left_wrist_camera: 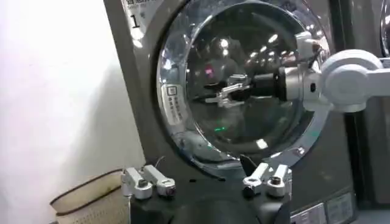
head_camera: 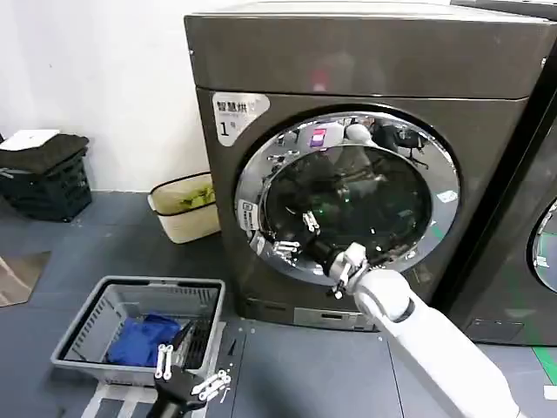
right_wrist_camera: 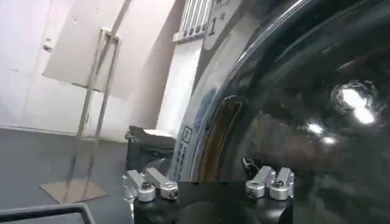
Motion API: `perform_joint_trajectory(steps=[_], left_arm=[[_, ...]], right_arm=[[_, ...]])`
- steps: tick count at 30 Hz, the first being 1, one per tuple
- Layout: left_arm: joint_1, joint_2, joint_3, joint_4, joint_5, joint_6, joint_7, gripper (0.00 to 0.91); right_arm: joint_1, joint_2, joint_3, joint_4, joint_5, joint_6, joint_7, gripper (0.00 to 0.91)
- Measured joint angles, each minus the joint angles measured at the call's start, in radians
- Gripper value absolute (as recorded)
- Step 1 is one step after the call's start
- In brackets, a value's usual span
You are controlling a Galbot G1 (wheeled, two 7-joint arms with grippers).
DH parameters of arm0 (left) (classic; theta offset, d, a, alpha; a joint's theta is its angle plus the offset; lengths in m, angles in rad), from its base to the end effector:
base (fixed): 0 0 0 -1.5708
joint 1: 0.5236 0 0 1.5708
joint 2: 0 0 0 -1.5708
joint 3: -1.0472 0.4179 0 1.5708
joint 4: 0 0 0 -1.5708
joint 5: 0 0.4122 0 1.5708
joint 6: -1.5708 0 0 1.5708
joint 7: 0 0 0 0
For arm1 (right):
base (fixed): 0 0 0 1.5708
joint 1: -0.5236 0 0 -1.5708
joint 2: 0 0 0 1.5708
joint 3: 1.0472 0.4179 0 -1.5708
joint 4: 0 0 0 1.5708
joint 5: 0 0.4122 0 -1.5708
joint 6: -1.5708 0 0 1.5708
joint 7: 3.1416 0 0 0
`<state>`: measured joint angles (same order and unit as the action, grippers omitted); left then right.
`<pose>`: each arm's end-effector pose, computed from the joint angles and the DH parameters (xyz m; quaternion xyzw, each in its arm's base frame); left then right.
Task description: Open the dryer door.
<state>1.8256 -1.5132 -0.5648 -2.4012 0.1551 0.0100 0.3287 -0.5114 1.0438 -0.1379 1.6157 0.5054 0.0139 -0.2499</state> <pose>0.1186 0.0180 -0.2754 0.1663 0.9794 0.1142 0.0034 0.5206 0.0178 -0.2403 -0.3982 0.9060 -0.0927 0.1095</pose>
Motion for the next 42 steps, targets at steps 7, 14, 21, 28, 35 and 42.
perform_joint_trajectory(steps=[7, 14, 21, 28, 35, 42], left_arm=[[-0.004, 0.0, 0.0, 0.003, -0.003, 0.0, 0.0, 0.907], [-0.006, 0.001, -0.001, 0.003, -0.005, 0.001, 0.0, 0.907], [-0.006, 0.003, -0.002, -0.001, -0.006, 0.002, 0.0, 0.907], [-0.005, 0.003, -0.003, -0.002, -0.006, 0.002, 0.0, 0.907], [-0.007, 0.005, -0.006, -0.002, -0.011, 0.003, 0.0, 0.907], [-0.008, 0.007, -0.01, -0.002, -0.015, 0.004, 0.001, 0.907]], right_arm=[[0.024, 0.014, -0.023, -0.016, 0.001, -0.002, -0.003, 0.907], [0.052, 0.032, -0.044, -0.038, 0.001, -0.002, -0.003, 0.907], [0.071, 0.049, -0.061, -0.054, 0.001, -0.003, -0.006, 0.907], [0.094, 0.069, -0.082, -0.079, 0.001, -0.003, -0.01, 0.907], [0.115, 0.093, -0.098, -0.11, 0.001, 0.001, -0.018, 0.907], [0.126, 0.106, -0.102, -0.135, 0.015, 0.021, -0.06, 0.907]])
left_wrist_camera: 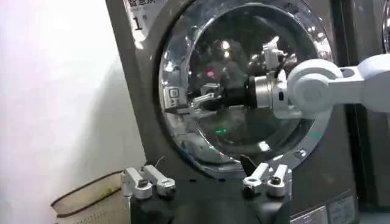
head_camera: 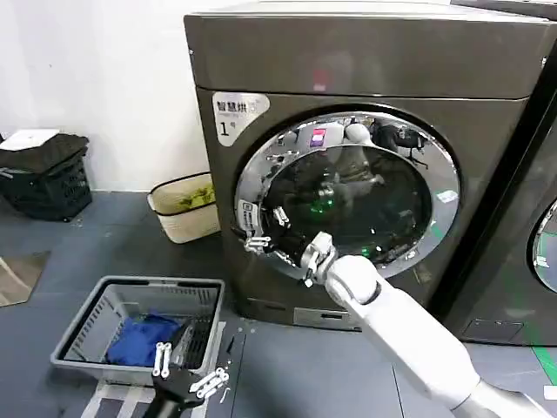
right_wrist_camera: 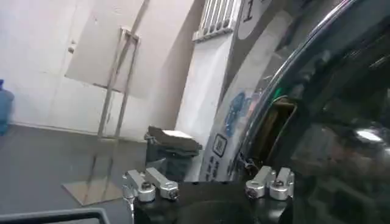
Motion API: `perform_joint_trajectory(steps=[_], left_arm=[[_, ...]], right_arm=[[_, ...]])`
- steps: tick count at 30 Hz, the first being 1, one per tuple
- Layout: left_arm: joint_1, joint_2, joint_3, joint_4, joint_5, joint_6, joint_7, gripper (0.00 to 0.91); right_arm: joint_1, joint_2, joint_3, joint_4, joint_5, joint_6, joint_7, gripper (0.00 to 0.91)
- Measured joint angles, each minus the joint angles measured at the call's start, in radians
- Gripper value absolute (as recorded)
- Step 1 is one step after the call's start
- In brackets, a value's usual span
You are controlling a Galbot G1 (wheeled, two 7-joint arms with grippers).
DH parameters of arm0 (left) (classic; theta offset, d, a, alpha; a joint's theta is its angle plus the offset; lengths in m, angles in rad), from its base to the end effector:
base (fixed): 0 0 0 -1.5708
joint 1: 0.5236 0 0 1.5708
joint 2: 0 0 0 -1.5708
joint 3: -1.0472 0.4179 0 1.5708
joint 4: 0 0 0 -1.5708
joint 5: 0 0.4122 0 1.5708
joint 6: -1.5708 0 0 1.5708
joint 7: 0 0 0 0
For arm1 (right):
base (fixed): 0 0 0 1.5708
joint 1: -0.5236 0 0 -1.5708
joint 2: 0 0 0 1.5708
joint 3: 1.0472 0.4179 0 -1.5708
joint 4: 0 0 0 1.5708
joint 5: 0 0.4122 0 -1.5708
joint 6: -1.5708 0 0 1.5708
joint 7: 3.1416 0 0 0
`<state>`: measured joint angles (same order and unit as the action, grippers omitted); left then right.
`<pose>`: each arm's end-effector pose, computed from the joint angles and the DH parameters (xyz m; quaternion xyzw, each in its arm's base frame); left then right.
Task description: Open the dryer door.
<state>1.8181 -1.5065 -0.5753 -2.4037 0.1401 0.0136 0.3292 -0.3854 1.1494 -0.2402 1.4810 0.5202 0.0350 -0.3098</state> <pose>0.1208 0.0216 -0.2731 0.1649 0.9797 0.1134 0.0068 0.5604 0.0731 -0.2369 -0.4482 0.8828 -0.0869 0.1107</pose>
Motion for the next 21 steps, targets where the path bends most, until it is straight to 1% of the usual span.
perform_joint_trajectory(steps=[12, 16, 20, 21], left_arm=[[-0.02, 0.009, -0.019, 0.009, -0.024, 0.009, 0.001, 0.907], [-0.034, 0.015, -0.03, 0.014, -0.041, 0.015, 0.001, 0.907], [-0.052, 0.029, -0.049, 0.02, -0.08, 0.024, 0.009, 0.907], [-0.057, 0.032, -0.056, 0.022, -0.093, 0.025, 0.016, 0.907]], right_arm=[[0.003, -0.036, 0.003, 0.004, 0.06, 0.037, -0.134, 0.907], [0.0, -0.053, 0.003, 0.012, 0.089, 0.063, -0.186, 0.907], [-0.001, -0.075, 0.002, 0.016, 0.145, 0.098, -0.249, 0.907], [-0.001, -0.082, 0.002, 0.02, 0.153, 0.098, -0.258, 0.907]])
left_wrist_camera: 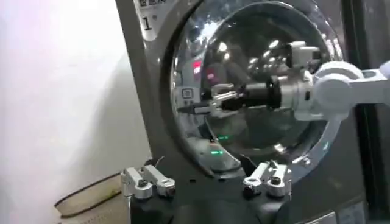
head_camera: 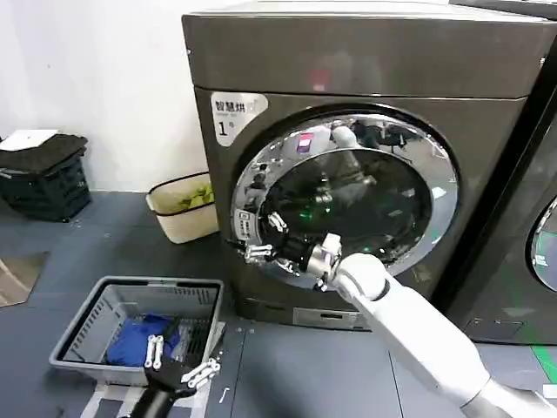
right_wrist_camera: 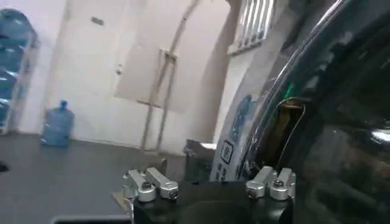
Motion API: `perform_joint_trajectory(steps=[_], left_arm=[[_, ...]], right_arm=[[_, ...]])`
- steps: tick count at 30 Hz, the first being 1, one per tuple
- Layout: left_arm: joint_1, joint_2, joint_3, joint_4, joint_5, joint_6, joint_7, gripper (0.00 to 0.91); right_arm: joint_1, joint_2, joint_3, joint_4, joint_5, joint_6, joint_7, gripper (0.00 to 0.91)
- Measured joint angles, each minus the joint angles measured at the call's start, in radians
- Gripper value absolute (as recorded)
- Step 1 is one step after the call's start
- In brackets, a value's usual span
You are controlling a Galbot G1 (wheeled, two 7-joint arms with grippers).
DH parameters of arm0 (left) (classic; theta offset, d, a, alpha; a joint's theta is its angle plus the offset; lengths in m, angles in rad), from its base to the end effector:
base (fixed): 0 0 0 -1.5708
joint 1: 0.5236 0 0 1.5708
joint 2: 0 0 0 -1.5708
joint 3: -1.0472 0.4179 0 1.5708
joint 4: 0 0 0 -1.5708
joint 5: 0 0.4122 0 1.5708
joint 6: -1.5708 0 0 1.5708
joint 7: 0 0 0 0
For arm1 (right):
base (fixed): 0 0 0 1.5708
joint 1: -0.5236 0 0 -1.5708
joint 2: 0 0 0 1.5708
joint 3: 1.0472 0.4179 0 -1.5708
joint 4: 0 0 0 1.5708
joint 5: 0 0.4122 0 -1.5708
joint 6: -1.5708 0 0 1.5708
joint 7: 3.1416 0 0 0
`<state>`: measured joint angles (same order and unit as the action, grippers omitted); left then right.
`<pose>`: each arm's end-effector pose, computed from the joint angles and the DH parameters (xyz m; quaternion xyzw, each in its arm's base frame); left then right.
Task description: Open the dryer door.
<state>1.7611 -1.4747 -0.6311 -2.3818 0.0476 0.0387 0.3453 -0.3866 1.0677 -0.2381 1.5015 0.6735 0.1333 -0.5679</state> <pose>0.1377 0.0417 -0.2722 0.1623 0.9816 0.0993 0.0148 0.5589 0.0334 -0.2343 -0.5508 0.8222 -0.0516 0.1339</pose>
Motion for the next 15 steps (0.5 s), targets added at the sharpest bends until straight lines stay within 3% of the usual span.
perform_joint_trajectory(steps=[10, 15], left_arm=[[-0.079, 0.053, -0.073, 0.024, -0.074, 0.0, 0.04, 0.907], [-0.114, 0.078, -0.1, 0.045, -0.104, 0.009, 0.04, 0.907]], right_arm=[[-0.002, -0.061, -0.01, 0.033, 0.05, 0.038, -0.081, 0.907], [0.004, -0.092, -0.019, 0.038, 0.112, 0.1, -0.163, 0.907]])
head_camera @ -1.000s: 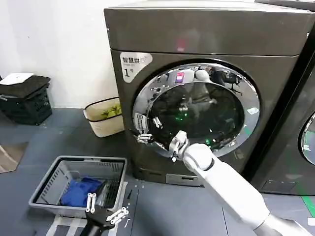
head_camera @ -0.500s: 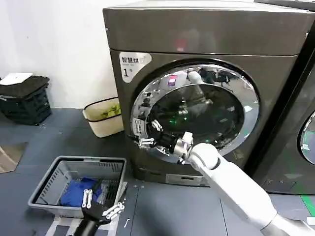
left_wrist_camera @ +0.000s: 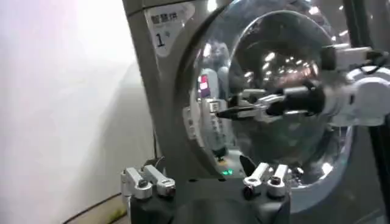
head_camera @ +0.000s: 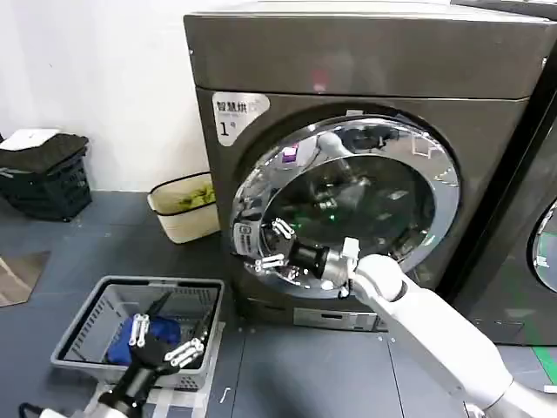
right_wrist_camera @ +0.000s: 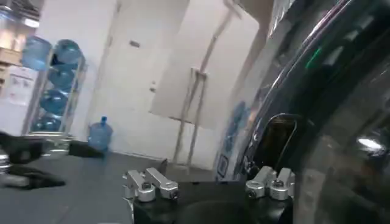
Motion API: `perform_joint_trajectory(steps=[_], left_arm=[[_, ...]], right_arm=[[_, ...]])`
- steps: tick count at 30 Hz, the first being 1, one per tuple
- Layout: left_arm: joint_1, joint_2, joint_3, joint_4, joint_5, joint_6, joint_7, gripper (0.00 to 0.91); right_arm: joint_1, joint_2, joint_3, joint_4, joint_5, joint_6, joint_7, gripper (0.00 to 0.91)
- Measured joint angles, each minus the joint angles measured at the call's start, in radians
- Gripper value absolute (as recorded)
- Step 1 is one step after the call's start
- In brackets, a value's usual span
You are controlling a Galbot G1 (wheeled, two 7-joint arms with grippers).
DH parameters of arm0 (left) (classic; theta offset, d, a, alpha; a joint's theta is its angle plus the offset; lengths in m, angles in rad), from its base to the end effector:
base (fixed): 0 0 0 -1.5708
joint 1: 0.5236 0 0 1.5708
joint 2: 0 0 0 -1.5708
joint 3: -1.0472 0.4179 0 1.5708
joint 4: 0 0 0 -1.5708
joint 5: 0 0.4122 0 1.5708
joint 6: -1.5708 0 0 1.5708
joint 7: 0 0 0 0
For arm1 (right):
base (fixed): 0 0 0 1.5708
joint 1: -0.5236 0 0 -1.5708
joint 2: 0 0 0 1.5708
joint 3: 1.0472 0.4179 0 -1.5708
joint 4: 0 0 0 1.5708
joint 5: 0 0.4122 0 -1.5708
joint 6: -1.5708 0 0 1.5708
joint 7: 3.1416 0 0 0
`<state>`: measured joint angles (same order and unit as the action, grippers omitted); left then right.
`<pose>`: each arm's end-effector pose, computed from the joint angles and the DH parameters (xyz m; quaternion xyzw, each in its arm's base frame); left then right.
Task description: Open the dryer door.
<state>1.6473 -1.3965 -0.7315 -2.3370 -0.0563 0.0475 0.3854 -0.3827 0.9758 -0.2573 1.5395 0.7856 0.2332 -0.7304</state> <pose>0.1724 0.0833 -0.2627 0.1650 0.9784 0.1152 0.0472 0.5506 -0.0013 -0.2284 -0.6113 0.7724 -0.0431 0.1669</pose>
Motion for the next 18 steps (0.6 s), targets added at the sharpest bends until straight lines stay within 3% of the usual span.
perform_joint_trajectory(steps=[18], left_arm=[[-0.119, 0.084, -0.067, 0.076, -0.144, 0.056, 0.028, 0.907]], right_arm=[[-0.015, -0.092, 0.028, 0.032, 0.144, 0.02, -0.313, 0.907]])
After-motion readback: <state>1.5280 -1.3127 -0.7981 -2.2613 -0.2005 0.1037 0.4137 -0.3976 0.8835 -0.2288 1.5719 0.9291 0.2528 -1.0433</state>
